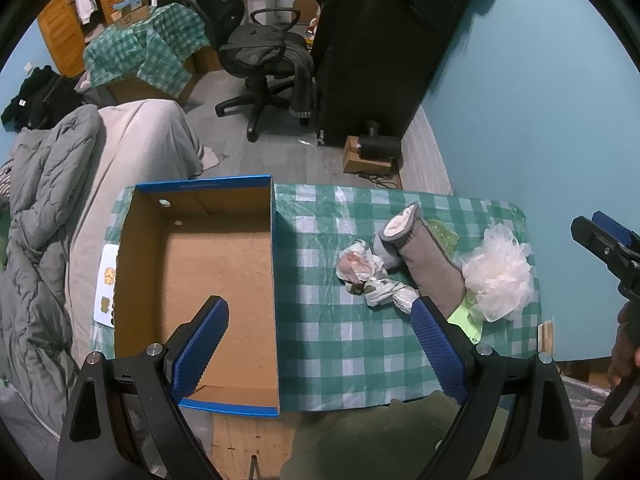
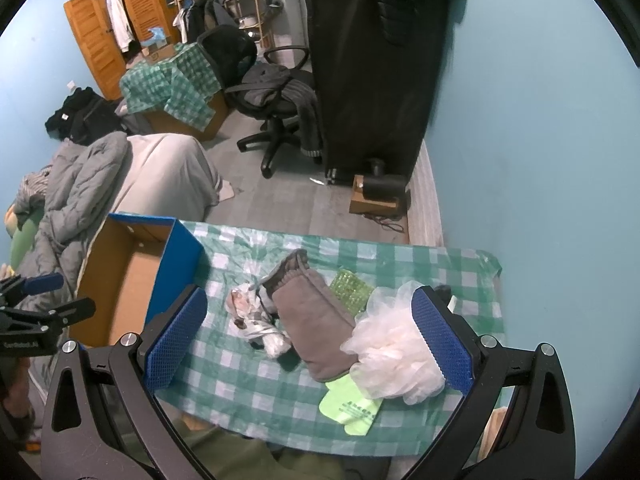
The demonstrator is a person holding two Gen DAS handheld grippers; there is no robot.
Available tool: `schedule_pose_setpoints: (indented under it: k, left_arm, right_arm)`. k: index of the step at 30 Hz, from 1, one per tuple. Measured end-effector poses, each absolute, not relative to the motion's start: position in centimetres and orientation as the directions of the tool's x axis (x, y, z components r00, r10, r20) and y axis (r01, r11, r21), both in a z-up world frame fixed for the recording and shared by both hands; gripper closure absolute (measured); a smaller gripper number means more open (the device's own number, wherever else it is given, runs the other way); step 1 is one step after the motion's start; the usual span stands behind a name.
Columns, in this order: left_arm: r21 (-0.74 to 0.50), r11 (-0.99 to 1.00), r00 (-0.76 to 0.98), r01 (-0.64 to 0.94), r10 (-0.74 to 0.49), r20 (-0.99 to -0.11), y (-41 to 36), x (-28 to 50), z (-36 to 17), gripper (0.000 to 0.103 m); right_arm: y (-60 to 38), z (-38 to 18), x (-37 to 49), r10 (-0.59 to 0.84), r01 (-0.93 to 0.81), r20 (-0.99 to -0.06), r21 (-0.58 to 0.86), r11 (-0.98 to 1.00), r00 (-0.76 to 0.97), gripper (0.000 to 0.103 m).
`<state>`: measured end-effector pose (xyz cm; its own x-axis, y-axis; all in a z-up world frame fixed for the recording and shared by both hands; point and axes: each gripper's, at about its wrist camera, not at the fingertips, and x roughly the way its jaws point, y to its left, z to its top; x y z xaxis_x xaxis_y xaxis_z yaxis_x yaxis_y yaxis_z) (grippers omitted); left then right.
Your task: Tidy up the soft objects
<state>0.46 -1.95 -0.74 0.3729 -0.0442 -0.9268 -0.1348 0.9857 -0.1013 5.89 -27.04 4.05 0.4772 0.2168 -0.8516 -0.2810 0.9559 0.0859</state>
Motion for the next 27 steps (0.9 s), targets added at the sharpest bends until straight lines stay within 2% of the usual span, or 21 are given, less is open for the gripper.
schedule_pose_setpoints:
  k: [27]
  left_arm:
    - [-0.091,0.988,0.364,-0.121,-0.041,-0.93,-3.1,0.8,-1.2,0.009]
  right_arm:
    - [-27.4,3.4,6.0,0.214,-0.282,-0.86,0.085,0.955,0.463,0.002]
